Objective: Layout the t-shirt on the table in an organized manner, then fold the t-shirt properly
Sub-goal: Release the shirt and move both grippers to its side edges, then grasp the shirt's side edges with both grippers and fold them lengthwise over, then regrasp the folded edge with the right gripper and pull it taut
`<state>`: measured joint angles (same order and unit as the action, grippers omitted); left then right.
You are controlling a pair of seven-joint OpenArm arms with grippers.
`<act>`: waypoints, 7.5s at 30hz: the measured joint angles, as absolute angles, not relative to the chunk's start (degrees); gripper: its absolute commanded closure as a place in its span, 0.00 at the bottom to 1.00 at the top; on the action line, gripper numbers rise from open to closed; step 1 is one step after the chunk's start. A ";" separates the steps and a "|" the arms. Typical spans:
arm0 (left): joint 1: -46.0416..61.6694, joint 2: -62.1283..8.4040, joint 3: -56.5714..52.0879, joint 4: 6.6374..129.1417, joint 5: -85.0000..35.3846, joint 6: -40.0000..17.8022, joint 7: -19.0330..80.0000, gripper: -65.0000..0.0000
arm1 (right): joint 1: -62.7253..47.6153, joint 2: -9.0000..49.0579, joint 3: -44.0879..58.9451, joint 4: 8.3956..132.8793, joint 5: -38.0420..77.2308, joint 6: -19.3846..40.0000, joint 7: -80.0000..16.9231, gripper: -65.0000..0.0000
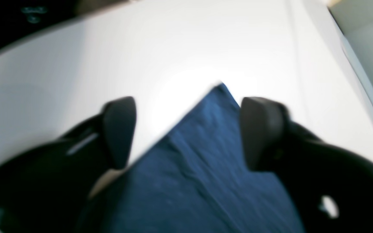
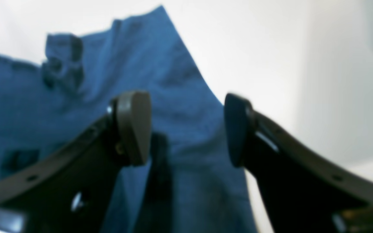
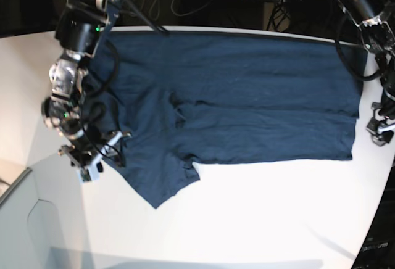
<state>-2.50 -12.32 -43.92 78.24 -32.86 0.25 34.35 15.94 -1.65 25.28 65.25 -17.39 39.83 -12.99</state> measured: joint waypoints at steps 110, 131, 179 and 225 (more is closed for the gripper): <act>-2.35 -24.80 -18.48 62.61 -43.29 -0.14 14.55 1.00 | -4.38 5.98 18.11 70.57 -4.78 25.43 10.68 1.00; 9.50 -20.47 -22.52 66.87 -42.76 0.01 16.27 0.85 | -16.08 5.37 17.93 74.54 -2.72 25.47 10.74 1.00; -3.86 -19.35 -22.68 59.66 -25.71 -0.19 23.81 0.71 | -20.18 3.31 17.08 85.49 -2.74 25.39 6.59 0.65; 2.66 -19.35 -27.99 72.82 -32.03 -0.16 24.25 1.00 | 10.74 8.82 6.76 59.11 -2.72 25.17 -20.34 0.43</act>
